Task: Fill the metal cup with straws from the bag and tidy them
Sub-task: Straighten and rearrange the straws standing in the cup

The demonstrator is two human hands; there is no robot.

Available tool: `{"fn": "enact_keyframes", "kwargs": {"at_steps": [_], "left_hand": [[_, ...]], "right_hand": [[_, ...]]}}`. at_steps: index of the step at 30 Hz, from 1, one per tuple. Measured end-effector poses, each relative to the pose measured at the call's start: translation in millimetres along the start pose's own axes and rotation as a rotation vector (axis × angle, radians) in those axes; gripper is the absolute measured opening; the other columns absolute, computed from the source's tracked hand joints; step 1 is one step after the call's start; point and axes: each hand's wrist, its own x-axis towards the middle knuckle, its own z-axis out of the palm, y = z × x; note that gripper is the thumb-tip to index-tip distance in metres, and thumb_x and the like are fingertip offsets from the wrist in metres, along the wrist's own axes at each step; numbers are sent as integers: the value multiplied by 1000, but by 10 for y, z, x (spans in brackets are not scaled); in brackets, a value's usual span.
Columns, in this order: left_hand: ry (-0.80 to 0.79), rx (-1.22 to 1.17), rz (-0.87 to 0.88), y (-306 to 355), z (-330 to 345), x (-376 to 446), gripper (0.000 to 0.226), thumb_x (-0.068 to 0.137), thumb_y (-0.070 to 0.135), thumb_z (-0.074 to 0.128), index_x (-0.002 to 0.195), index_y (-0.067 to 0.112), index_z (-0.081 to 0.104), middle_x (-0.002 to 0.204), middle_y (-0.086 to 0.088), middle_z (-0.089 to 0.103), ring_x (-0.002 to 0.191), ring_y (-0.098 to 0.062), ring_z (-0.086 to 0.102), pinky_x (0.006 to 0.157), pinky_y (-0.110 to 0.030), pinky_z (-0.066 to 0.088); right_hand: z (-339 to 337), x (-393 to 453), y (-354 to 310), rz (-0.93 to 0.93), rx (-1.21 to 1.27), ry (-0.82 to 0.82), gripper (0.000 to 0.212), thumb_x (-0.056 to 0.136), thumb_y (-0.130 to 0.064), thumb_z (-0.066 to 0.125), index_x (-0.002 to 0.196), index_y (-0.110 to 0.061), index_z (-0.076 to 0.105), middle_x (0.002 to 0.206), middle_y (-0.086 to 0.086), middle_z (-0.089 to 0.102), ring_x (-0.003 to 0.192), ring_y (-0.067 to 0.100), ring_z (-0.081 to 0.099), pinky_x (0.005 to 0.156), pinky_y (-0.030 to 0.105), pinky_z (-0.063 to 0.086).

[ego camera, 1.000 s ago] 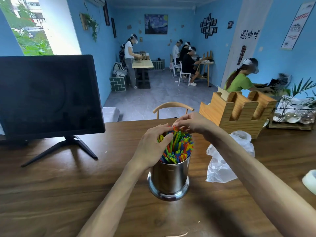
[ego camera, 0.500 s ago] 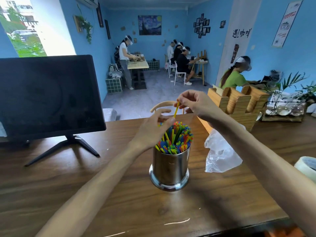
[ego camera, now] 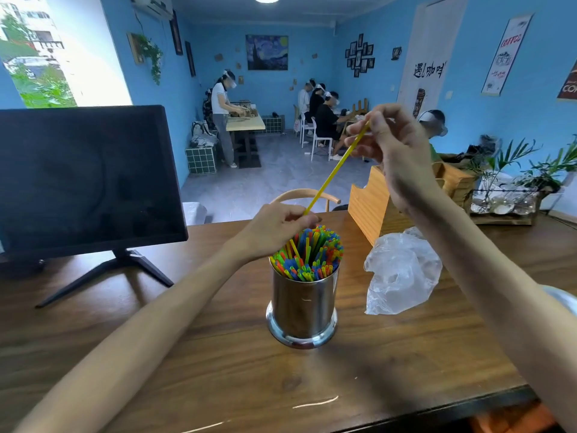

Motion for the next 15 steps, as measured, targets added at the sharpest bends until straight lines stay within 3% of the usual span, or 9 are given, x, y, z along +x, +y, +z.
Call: {"fn": "enact_keyframes", "kwargs": {"at_steps": [1, 3, 7, 10, 15], "left_hand": [[35, -56, -5, 9, -47, 2, 25, 100, 41, 64, 94, 24, 82, 101, 18, 76, 101, 6, 66, 90, -25, 48], [112, -141, -13, 48, -173, 5, 23, 100, 41, 62, 93, 29, 81, 93, 4, 80, 86, -2, 67, 82, -27, 47], [263, -356, 26, 102, -498, -65, 21, 106, 25, 55, 108, 21, 75, 89, 5, 80, 68, -3, 62, 59, -16, 48], [325, -430, -3, 123, -625, -110, 22, 105, 28, 55, 107, 19, 76, 99, 2, 80, 71, -7, 66, 57, -17, 50], [512, -640, -17, 168, -647, -134, 21, 103, 32, 60, 109, 20, 77, 105, -3, 79, 88, -19, 76, 61, -23, 57]], "right_hand": [[-35, 7, -13, 9, 40, 53, 14, 109, -14, 44, 101, -13, 55, 91, 1, 75, 86, 22, 73, 75, 28, 58], [-109, 11, -2, 44, 116, 154, 15, 110, -16, 43, 99, -14, 54, 92, 5, 75, 83, 22, 74, 74, 28, 59], [-173, -95, 168, 181, 167, 234, 16, 109, -17, 45, 97, -14, 54, 96, 12, 74, 80, 24, 76, 72, 28, 61], [-111, -242, 346, 289, 200, 219, 13, 107, -17, 49, 98, -12, 58, 92, 10, 75, 79, 23, 76, 68, 26, 60], [91, -485, 631, 267, -10, 48, 14, 105, -19, 53, 97, -15, 63, 89, 1, 78, 85, 14, 73, 71, 23, 56]]}}
